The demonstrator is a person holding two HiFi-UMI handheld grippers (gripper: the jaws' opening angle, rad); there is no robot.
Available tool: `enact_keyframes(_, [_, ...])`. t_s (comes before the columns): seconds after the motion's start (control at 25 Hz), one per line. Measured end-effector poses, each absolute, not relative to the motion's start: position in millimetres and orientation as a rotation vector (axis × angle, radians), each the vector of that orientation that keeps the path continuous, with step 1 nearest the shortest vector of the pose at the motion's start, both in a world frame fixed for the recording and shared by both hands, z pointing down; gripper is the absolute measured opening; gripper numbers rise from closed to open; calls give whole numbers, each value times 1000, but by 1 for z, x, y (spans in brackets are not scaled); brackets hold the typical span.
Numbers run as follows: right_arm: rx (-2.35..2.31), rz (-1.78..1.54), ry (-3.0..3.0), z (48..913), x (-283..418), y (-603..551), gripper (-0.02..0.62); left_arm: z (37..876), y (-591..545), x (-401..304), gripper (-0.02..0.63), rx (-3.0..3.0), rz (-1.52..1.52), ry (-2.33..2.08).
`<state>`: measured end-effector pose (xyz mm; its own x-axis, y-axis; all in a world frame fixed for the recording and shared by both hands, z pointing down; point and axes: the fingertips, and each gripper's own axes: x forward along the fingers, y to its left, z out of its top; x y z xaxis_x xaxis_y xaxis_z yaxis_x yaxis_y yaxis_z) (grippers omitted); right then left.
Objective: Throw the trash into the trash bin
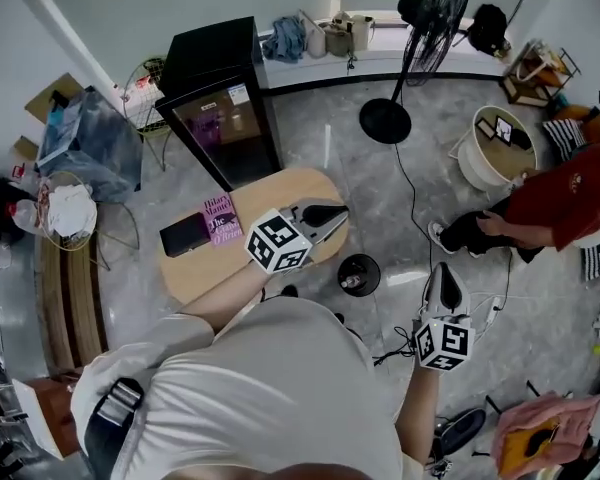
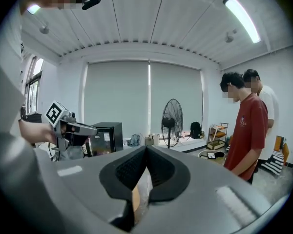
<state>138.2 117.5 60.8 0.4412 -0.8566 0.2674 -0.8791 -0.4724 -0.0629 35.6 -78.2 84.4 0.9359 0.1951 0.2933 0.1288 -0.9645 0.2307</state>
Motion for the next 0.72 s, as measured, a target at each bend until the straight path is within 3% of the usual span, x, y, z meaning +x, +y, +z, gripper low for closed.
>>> enact_keyframes(0.72, [2611,346,-1552,40,133,108,11,76,-89,35,6,2859,433,266])
